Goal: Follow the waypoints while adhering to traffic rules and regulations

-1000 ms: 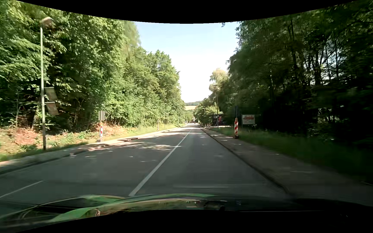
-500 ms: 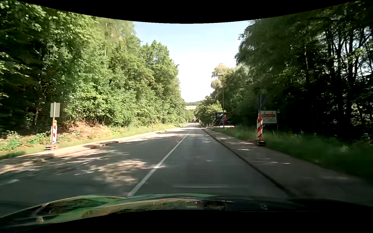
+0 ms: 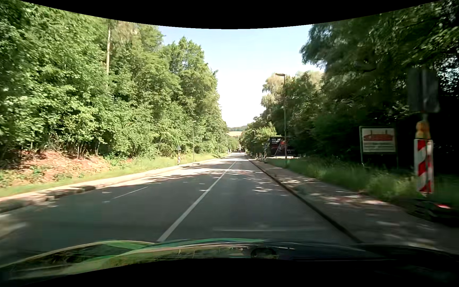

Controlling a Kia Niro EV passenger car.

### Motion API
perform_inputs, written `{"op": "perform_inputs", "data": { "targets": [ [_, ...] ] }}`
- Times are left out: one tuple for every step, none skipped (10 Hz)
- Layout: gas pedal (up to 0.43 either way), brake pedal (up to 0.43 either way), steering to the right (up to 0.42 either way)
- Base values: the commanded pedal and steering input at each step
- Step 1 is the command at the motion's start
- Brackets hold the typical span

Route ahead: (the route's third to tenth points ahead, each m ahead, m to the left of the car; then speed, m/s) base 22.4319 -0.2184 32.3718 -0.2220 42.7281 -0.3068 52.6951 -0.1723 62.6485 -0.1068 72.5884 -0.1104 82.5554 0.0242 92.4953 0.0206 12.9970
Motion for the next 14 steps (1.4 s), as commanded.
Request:
{"op": "perform_inputs", "data": {
  "targets": [
    [0.0,0.0,-0.001],
    [0.0,0.0,-0.001],
    [0.0,0.018,-0.002],
    [0.0,0.03,-0.002],
    [0.0,0.043,-0.001],
    [0.0,0.049,-0.002],
    [0.0,0.049,-0.001],
    [0.0,0.049,-0.002],
    [0.0,0.043,-0.002],
    [0.0,0.055,-0.003],
    [0.0,0.049,-0.003],
    [0.0,0.049,-0.003],
    [0.0,0.049,-0.003],
    [0.0,0.037,-0.003]
  ]
}}
